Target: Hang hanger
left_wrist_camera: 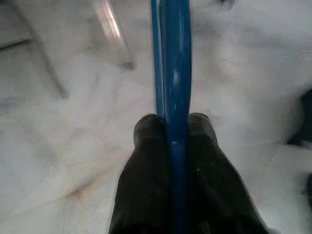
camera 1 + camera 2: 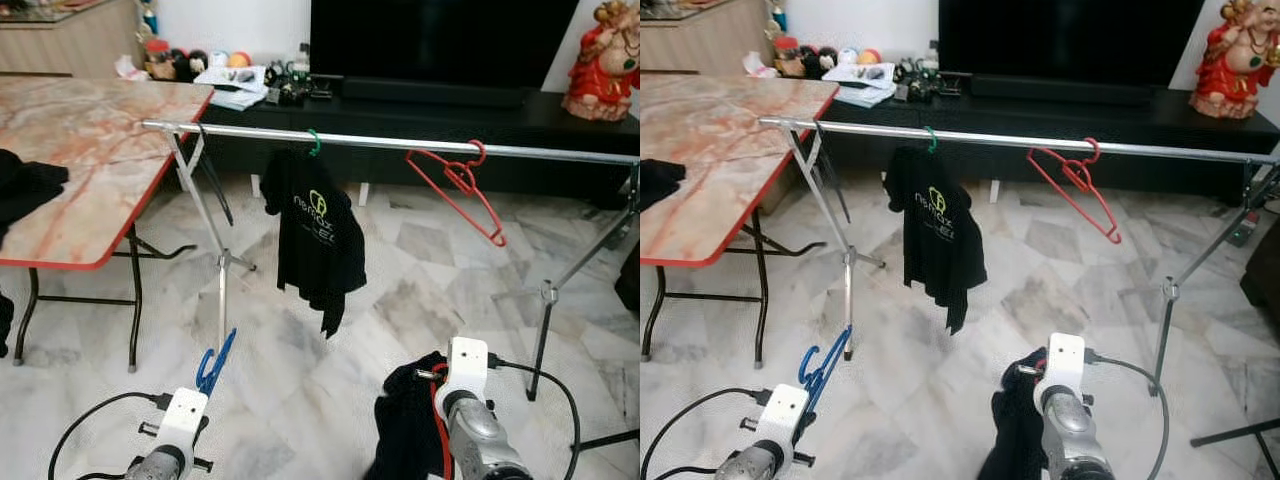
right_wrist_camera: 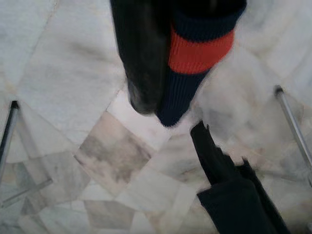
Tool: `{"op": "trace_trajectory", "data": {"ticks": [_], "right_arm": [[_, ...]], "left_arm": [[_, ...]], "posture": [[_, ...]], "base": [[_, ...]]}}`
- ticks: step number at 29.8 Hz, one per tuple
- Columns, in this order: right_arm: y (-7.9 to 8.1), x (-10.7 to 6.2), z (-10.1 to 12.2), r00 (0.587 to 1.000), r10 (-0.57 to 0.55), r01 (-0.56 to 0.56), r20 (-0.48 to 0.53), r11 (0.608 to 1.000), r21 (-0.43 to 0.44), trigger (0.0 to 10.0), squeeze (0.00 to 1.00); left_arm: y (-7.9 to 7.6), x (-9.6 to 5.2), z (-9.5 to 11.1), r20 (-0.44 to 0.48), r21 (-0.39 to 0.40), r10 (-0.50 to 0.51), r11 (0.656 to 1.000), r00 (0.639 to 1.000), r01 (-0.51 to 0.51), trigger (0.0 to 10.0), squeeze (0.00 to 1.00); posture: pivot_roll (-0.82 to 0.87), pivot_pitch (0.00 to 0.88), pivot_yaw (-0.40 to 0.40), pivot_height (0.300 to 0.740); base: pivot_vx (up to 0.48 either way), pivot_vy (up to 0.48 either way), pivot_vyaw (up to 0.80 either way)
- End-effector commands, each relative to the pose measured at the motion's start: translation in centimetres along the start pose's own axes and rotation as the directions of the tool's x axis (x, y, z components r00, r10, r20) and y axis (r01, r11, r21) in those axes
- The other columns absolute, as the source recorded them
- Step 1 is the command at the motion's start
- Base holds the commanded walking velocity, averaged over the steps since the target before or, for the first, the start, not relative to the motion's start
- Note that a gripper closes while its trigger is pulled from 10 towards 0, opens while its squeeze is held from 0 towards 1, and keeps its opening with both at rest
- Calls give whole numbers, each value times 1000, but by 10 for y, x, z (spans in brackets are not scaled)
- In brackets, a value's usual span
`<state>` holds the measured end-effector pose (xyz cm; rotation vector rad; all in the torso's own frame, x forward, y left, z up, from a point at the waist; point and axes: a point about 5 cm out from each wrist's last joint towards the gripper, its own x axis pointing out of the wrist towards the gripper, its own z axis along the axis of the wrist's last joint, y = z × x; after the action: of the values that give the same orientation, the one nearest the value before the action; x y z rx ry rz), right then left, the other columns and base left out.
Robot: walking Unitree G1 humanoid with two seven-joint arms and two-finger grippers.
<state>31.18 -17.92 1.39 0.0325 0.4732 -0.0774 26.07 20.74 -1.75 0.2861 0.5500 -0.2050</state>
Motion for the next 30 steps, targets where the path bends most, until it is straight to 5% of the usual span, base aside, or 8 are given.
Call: {"op": "trace_trajectory", "data": {"ticks": [1, 2, 3, 14, 15, 18, 23, 30], "right_arm": [[11, 6, 30, 993, 75, -66, 89, 992, -109, 10000, 0], [11, 6, 30, 993, 75, -66, 89, 992, -109, 10000, 0], [17, 8, 38, 988, 121, -102, 91, 976, -194, 10000, 0], [22, 11, 53, 982, 158, -128, 104, 960, -248, 10000, 0], [21, 11, 54, 983, 157, -124, 96, 951, -285, 10000, 0], [20, 12, 56, 984, 154, -121, 93, 948, -293, 10000, 0], [20, 12, 58, 983, 154, -120, 96, 950, -289, 10000, 0], [18, 12, 56, 985, 146, -116, 89, 954, -278, 10000, 0]], "left_arm": [[-12, 6, 38, 57, 163, -275, 951, 960, 263, 10000, 0], [-12, 6, 38, 57, 163, -275, 951, 960, 263, 10000, 0], [-22, 3, 58, 27, 277, -460, 857, 888, 436, 10000, 0], [-40, -16, 93, -29, 382, -673, 676, 739, 631, 10000, 0], [-43, -25, 90, -124, 414, -719, 589, 684, 694, 10000, 0], [-47, -33, 91, -174, 407, -761, 522, 625, 749, 10000, 0], [-52, -35, 105, -151, 440, -770, 509, 620, 740, 10000, 0], [-58, -35, 120, -73, 445, -755, 560, 651, 699, 10000, 0]], "posture": [[70, 54, -36, 740], [70, 54, -36, 740], [69, 52, -37, 740], [63, 38, -33, 740], [64, 33, -36, 740], [65, 29, -36, 740], [68, 22, -40, 740], [68, 24, -43, 740]], "base": [[0, 0, 0], [0, 0, 0], [0, 0, 0], [0, 0, 0], [0, 0, 0], [0, 0, 0], [0, 0, 0], [0, 0, 0]]}}
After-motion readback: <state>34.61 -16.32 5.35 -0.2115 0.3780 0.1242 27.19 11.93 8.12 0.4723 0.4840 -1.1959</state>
